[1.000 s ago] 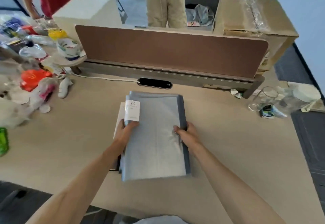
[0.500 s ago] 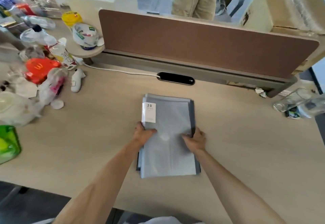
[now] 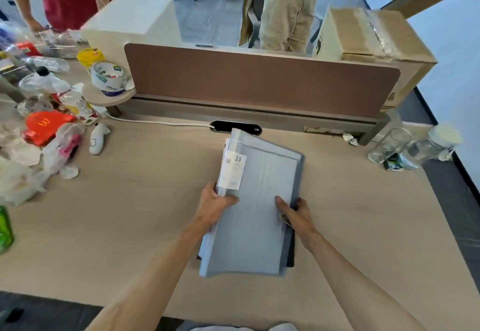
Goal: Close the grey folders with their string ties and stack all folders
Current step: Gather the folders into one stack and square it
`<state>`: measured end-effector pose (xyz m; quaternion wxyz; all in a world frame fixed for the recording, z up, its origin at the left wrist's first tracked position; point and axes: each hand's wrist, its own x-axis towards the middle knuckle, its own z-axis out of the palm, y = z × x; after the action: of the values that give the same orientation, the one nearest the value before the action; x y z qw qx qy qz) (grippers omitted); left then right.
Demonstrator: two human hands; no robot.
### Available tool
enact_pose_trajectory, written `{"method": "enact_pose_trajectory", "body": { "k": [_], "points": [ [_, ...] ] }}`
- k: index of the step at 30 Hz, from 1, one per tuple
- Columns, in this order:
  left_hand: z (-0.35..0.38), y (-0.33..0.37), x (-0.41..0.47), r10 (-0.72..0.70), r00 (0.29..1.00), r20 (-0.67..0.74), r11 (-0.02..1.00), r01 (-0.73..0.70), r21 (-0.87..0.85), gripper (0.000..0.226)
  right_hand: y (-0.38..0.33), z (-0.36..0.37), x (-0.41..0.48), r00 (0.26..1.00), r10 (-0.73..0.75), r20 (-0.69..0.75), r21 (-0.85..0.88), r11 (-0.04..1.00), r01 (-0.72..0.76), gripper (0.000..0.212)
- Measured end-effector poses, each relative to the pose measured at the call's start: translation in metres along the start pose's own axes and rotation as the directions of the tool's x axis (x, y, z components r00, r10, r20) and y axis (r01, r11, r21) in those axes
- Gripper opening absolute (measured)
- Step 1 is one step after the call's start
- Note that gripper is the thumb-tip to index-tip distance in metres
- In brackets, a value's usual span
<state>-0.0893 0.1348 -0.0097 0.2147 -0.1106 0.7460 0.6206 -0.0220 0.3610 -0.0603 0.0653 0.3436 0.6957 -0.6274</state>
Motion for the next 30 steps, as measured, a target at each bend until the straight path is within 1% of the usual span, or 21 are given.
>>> {"method": "enact_pose_trajectory", "body": {
  "k": [2,3,6,8,11,13,15,17,20,24,28,30],
  "points": [
    [0.010,0.020,-0.014,0.126,0.992,-0.002,0.991,-0.126,-0.052,0.058,-0.026,-0.017,-0.004,0.995,-0.098,-0.035,0.168,0.980,0.102,0.060],
    [0.012,0.029,-0.017,0.189,0.982,-0.008,0.980,-0.189,-0.066,0.058,-0.041,-0.023,-0.007,0.988,-0.149,-0.044,0.211,0.965,0.155,0.057],
    [0.013,0.051,-0.024,0.357,0.934,0.001,0.932,-0.356,-0.065,0.059,-0.073,-0.044,-0.015,0.951,-0.304,-0.060,0.241,0.920,0.309,0.049],
    [0.011,0.056,-0.023,0.402,0.916,0.017,0.914,-0.400,-0.067,0.057,-0.083,-0.051,-0.021,0.925,-0.374,-0.067,0.220,0.899,0.379,0.043],
    [0.016,0.054,-0.022,0.402,0.916,-0.006,0.915,-0.402,-0.038,0.057,-0.077,-0.058,-0.026,0.902,-0.429,-0.043,0.136,0.892,0.430,0.041],
    [0.020,0.045,-0.020,0.370,0.929,-0.003,0.929,-0.370,-0.020,0.058,-0.067,-0.059,-0.029,0.894,-0.446,-0.033,0.086,0.890,0.447,0.046],
    [0.022,0.034,-0.017,0.335,0.942,0.008,0.942,-0.335,-0.017,0.062,-0.058,-0.056,-0.033,0.888,-0.457,-0.042,0.090,0.884,0.459,0.051],
    [0.020,0.027,-0.013,0.304,0.952,0.042,0.953,-0.304,-0.014,0.065,-0.057,-0.052,-0.036,0.891,-0.451,-0.044,0.110,0.885,0.453,0.056],
    [0.014,0.026,-0.005,0.307,0.948,0.086,0.951,-0.308,-0.001,0.070,-0.059,-0.047,-0.033,0.907,-0.416,-0.066,0.129,0.898,0.421,0.059],
    [0.003,0.042,0.006,0.294,0.936,0.192,0.954,-0.300,0.005,0.074,-0.067,-0.044,-0.031,0.910,-0.406,-0.085,0.110,0.904,0.414,0.055],
    [-0.015,0.052,0.027,0.264,0.927,0.265,0.950,-0.297,0.094,0.090,-0.070,-0.037,-0.032,0.904,-0.408,-0.126,0.101,0.901,0.421,0.051],
    [-0.015,0.057,0.028,0.237,0.921,0.309,0.948,-0.288,0.133,0.089,-0.071,-0.035,-0.030,0.906,-0.398,-0.147,0.109,0.903,0.415,0.050]
  ]
}}
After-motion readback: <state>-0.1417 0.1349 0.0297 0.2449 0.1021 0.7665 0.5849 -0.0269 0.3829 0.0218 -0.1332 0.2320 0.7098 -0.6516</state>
